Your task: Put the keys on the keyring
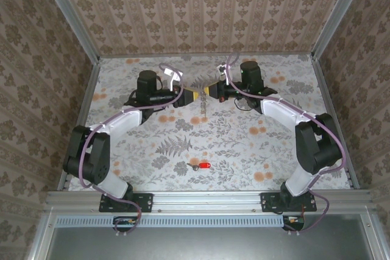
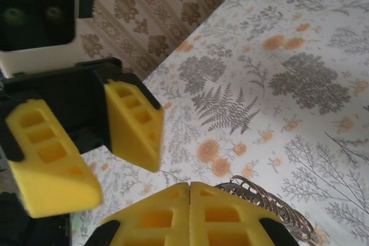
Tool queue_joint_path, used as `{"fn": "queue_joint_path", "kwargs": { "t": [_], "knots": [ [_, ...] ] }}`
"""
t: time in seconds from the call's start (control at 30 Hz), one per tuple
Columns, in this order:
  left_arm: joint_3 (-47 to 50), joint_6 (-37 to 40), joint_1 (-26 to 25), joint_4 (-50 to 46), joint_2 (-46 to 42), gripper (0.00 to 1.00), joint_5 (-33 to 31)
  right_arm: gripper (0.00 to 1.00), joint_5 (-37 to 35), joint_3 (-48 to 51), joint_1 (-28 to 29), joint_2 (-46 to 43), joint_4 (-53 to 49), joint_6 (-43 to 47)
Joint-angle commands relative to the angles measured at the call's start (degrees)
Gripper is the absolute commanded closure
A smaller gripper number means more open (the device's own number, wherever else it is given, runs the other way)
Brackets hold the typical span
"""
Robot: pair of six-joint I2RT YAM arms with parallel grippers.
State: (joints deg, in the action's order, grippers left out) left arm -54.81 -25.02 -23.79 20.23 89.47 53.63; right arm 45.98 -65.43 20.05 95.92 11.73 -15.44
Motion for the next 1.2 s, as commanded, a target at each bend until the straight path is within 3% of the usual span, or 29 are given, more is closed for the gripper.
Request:
{"fn": "queue_joint_path", "kwargs": {
  "t": [0.0,1.17],
  "knots": [
    [-2.6,1.7,-0.5,1.7,0.8,0.60,2.8,1.00,4.3,-0.4,-0.1,-2.4,3.6,-1.9],
    [-4.6,-0.5,-1.7,7.2,3.2,0.60,2.8,1.00,6.5,2.9,-0.6,-4.7,9.2,-5.7]
  ]
}}
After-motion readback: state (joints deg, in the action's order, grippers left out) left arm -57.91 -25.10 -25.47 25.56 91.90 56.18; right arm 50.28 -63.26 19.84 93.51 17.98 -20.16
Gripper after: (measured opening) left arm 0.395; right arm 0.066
